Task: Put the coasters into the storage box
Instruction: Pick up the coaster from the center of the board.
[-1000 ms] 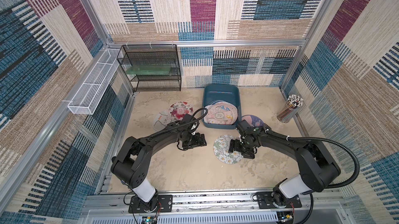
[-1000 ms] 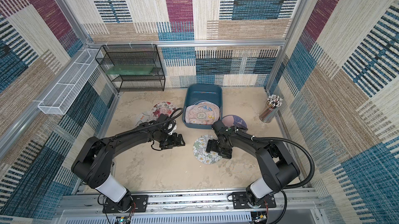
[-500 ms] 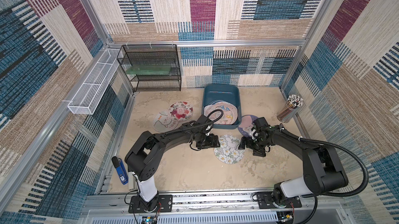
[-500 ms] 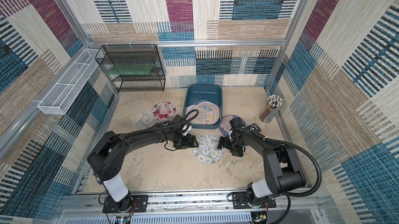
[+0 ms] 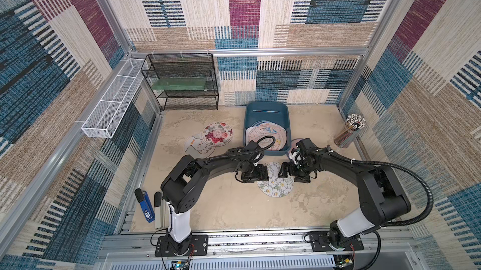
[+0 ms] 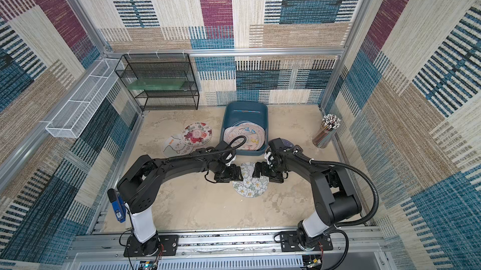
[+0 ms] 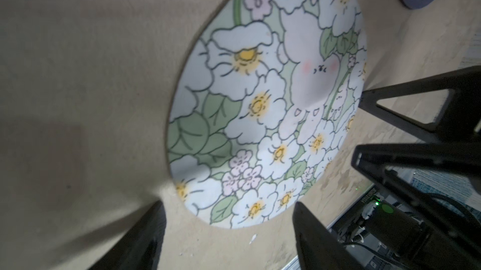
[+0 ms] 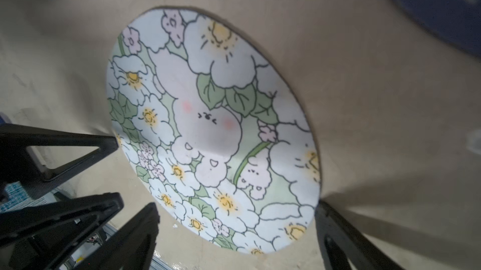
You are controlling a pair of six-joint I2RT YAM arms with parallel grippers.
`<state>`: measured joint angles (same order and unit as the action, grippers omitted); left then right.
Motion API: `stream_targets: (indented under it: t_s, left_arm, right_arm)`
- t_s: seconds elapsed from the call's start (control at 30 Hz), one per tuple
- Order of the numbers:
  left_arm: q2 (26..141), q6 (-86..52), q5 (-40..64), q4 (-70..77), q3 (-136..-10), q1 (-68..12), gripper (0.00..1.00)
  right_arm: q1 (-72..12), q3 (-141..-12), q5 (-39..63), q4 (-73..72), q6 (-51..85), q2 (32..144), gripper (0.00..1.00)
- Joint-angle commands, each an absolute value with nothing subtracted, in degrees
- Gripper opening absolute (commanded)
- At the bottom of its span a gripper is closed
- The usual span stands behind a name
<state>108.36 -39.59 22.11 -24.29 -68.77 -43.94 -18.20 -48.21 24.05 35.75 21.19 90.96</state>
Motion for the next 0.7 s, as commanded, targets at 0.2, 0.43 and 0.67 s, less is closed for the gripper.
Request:
stream_targets:
  t_s: [0.2,0.43,0.67]
  left_arm:
    - [110.4,-44.4,22.8,-20.4,-66.5,-44.0,0.73]
    - [108.9,-44.7,21.2,-20.7,-65.7,-44.0,0.69]
    - [105.6,-44.4,19.3,-21.0,-64.8,-43.9,0.66]
  right_arm:
    - [-21.7,-47.7,23.0,31.4,22.7,96.2,0.93]
    - [-22.7,-46.9,22.0,31.1,24.2,96.1,0.92]
    - [-20.9,-46.2,22.1,31.4,23.6,95.9,0.92]
